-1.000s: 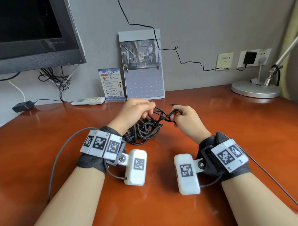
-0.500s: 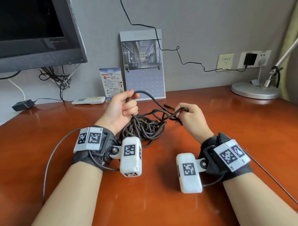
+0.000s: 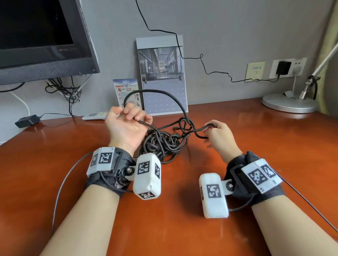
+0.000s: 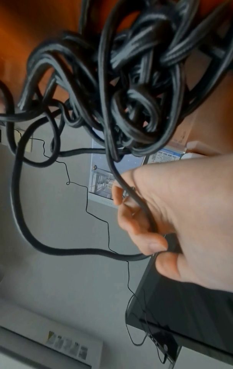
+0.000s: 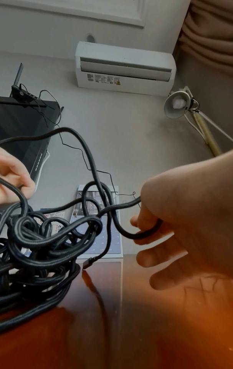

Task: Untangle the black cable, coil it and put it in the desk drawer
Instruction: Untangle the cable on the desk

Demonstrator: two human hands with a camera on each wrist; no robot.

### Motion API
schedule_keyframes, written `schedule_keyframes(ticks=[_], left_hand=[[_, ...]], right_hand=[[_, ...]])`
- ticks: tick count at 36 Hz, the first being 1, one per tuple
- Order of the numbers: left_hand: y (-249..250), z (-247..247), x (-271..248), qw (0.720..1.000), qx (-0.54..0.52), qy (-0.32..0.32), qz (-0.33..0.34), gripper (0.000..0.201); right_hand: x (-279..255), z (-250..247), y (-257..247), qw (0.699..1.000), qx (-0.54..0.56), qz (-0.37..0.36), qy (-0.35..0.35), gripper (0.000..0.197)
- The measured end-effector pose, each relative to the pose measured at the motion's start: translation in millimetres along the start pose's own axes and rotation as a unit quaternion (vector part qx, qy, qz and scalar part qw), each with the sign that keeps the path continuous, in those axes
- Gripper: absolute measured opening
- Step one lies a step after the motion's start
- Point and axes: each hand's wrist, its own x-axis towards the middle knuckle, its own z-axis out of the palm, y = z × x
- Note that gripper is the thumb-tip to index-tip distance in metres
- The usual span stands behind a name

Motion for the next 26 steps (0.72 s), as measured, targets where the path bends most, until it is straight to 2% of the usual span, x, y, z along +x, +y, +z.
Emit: schedule_keyframes(ticks=[3, 8, 11, 16, 19, 22, 23, 26], left_hand=[[2, 2, -1, 1.0, 0.018, -0.006, -0.013, 0.029], [0, 5, 0, 0.999, -0.001, 0.016, 0.028, 0.035], [0, 1, 2, 0.999, 0.001, 0.002, 0.039, 0.044], [3, -5, 8, 0.996, -0.017, 0.031, 0.087, 0.037], [9, -6, 8, 0.994, -0.044, 0.05, 0.087, 0.03], [17, -6, 8, 0.99, -0.031, 0.107, 0.083, 0.015], [20, -5, 9, 0.988, -0.016, 0.136, 0.077, 0.015], [23, -7, 12, 0.972, 0.027, 0.228, 0.056, 0.034]], right_hand=[[-1, -1, -1, 1.0, 0.002, 0.02, -0.015, 0.03], [-1, -1, -1, 0.999, -0.014, 0.032, -0.029, 0.03], [-1, 0, -2, 0.999, -0.016, 0.034, -0.031, 0.031], [-2, 0, -4, 0.999, -0.016, 0.027, -0.027, 0.029], [-3, 0, -5, 0.999, -0.014, 0.017, -0.023, 0.03], [-3, 0, -5, 1.0, -0.019, 0.013, -0.02, 0.031], [-3, 0, -5, 1.0, -0.019, 0.014, -0.02, 0.031], [-2, 1, -6, 0.999, -0.02, 0.019, -0.026, 0.03]])
